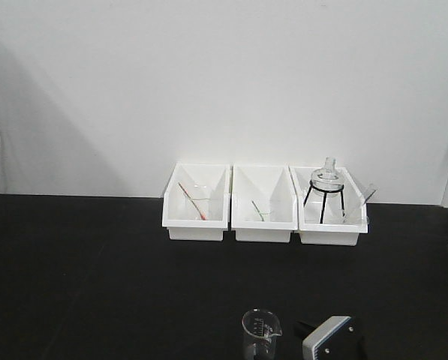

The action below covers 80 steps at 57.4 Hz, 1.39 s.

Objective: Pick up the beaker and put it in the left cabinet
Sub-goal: 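Close the right gripper around the clear glass beaker, then lift the beaker with the right gripper and pull it back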

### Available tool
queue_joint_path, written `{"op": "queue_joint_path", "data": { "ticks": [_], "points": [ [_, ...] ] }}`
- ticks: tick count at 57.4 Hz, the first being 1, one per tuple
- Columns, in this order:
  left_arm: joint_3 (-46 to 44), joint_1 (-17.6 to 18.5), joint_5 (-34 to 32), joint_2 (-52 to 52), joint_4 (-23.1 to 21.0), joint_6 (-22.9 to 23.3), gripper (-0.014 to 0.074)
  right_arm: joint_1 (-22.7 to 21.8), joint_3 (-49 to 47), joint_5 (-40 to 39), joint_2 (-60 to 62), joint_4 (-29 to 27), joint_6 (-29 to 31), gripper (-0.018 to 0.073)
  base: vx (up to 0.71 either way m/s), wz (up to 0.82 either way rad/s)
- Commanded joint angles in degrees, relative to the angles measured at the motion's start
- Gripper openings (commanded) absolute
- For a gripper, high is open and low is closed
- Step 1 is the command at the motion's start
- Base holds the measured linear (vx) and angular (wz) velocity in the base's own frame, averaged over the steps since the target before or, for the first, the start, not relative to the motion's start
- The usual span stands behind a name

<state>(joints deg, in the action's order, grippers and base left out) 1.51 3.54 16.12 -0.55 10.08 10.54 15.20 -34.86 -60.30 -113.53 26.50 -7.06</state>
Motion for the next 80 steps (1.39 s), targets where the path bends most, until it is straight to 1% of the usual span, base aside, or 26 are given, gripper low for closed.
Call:
{"op": "queue_joint_path", "data": {
  "ticks": [1, 6, 13, 23, 29, 34, 47, 55, 62, 68, 71, 76, 80],
  "points": [
    [-0.5, 0.0, -4.8, -1.0, -0.1, 0.2, 0.0004, 0.2, -3.8, -2.8, 0.7, -1.0, 0.2, 0.0618, 0.0, 0.0],
    [-0.5, 0.0, -4.8, -1.0, -0.1, 0.2, 0.0004, 0.2, -6.3, -2.1, -0.8, -1.0, -0.6, 0.0617, 0.0, 0.0],
    [-0.5, 0.0, -4.8, -1.0, -0.1, 0.2, 0.0004, 0.2, -9.8, -0.7, -3.3, -0.2, -3.5, 0.0617, 0.0, 0.0],
    [-0.5, 0.0, -4.8, -1.0, -0.1, 0.2, 0.0004, 0.2, -14.2, -0.7, -6.9, -0.1, -4.6, 0.0616, 0.0, 0.0],
    [-0.5, 0.0, -4.8, -1.0, -0.1, 0.2, 0.0004, 0.2, -16.5, -0.7, -9.0, 0.2, -6.7, 0.0613, 0.0, 0.0],
    [-0.5, 0.0, -4.8, -1.0, -0.1, 0.2, 0.0004, 0.2, -18.6, -0.9, -10.3, 0.3, -6.8, 0.0613, 0.0, 0.0],
    [-0.5, 0.0, -4.8, -1.0, -0.1, 0.2, 0.0004, 0.2, -23.8, -0.9, -13.0, 3.5, -7.6, 0.0601, 0.0, 0.0],
    [-0.5, 0.0, -4.8, -1.0, -0.1, 0.2, 0.0004, 0.2, -24.9, -0.9, -13.5, 4.5, -10.8, 0.0578, 0.0, 0.0],
    [-0.5, 0.0, -4.8, -1.0, -0.1, 0.2, 0.0004, 0.2, -24.9, -0.3, -13.5, 4.4, -11.7, 0.0524, 0.0, 0.0],
    [-0.5, 0.0, -4.8, -1.0, -0.1, 0.2, 0.0004, 0.2, -24.9, 0.5, -13.5, 4.4, -11.9, 0.044, 0.0, 0.0],
    [-0.5, 0.0, -4.8, -1.0, -0.1, 0.2, 0.0004, 0.2, -24.9, 0.9, -13.2, 4.6, -13.0, 0.0383, 0.0, 0.0],
    [-0.5, 0.0, -4.8, -1.0, -0.1, 0.2, 0.0004, 0.2, -24.6, 3.6, -11.3, 6.8, -14.3, 0.0282, 0.0, 0.0],
    [-0.5, 0.0, -4.8, -1.0, -0.1, 0.2, 0.0004, 0.2, -24.7, 7.2, -9.3, 10.0, -16.5, 0.024, 0.0, 0.0]
  ]
}}
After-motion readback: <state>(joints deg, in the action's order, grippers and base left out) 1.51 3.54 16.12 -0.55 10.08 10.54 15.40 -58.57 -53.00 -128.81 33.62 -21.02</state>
